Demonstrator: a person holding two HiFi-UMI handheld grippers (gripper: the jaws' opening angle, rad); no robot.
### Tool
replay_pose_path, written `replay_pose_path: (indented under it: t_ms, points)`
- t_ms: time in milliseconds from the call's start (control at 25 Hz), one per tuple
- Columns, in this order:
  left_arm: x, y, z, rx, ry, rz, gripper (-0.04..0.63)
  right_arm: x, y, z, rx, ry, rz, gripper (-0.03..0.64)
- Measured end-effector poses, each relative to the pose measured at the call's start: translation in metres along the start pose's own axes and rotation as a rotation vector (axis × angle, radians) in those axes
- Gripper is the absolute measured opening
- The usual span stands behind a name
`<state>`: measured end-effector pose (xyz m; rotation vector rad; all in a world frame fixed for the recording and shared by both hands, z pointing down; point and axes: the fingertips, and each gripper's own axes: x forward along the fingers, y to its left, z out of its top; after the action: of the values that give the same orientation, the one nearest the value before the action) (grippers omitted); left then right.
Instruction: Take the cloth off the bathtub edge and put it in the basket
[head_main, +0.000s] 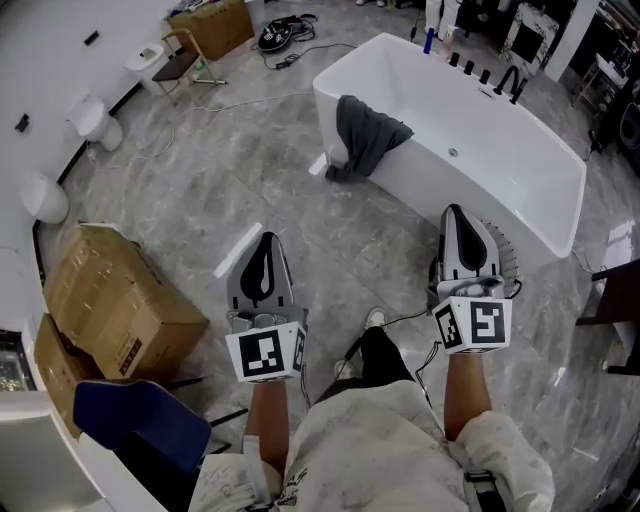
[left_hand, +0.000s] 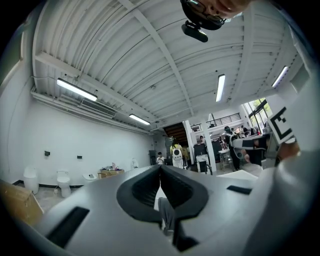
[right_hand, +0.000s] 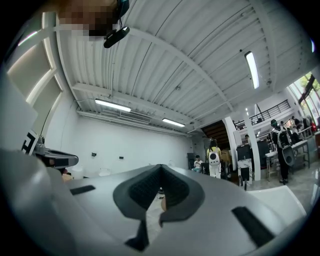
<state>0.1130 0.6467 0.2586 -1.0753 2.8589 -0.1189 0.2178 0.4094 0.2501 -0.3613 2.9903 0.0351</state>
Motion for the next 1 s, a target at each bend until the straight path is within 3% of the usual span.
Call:
replay_pose_path:
  t_ms: [440,760,1000]
  points:
    - [0.105,-0.017,-0.002,0.016,0.017,-0.029,0.005,0.084,-0.053,-0.019,0.044,0.022,0.011,-0.012]
    - [0.174,-0.041,0.020,0.020,-0.037,-0.047,0.005,0.130,-0.101,-0.007,0.070,0.010,0.028,-0.012]
    - [0.219,-0.069,0.032,0.032,-0.061,-0.069,0.005,0.155,-0.150,-0.002,0.054,0.002,-0.035,-0.012]
